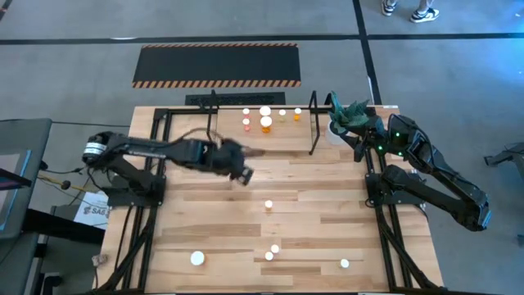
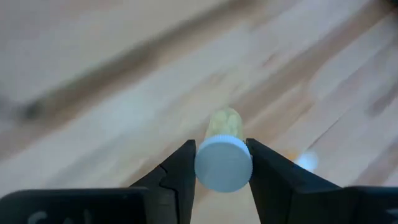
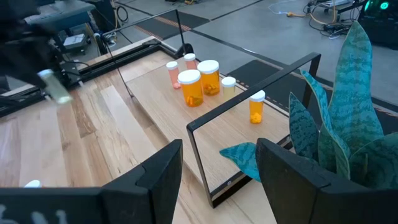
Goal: Pick and place medicine bottles onto shelf by color
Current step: Put the left yellow pill bottle on the shelf aligned with the other yellow pill bottle
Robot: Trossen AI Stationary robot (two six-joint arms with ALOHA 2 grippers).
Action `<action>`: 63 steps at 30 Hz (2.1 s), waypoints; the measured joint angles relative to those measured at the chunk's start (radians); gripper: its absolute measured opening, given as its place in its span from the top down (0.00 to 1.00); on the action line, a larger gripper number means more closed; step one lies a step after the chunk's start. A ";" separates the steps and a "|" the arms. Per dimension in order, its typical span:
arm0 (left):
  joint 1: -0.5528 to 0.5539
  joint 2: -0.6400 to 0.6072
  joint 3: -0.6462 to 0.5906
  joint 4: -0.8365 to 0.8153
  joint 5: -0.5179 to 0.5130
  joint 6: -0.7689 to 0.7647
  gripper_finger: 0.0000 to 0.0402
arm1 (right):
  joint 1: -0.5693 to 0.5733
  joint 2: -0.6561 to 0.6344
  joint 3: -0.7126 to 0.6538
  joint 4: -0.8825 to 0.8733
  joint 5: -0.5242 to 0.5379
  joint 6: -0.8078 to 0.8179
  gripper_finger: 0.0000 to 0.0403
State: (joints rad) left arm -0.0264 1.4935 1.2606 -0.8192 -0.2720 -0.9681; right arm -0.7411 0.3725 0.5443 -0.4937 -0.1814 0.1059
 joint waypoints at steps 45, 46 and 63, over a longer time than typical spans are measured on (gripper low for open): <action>0.198 0.657 0.542 -0.140 0.215 0.774 0.73 | 0.000 0.000 0.000 0.000 0.000 0.000 0.44; 0.194 0.658 0.541 -0.144 0.205 0.773 0.73 | 0.000 0.000 0.000 0.000 0.000 0.000 0.44; 0.144 0.699 0.544 -0.139 0.195 0.766 0.73 | 0.000 0.000 0.000 0.000 0.000 0.000 0.44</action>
State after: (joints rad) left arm 0.1178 2.1929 1.8046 -0.9585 -0.0769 -0.2018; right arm -0.7414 0.3726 0.5443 -0.4938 -0.1814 0.1059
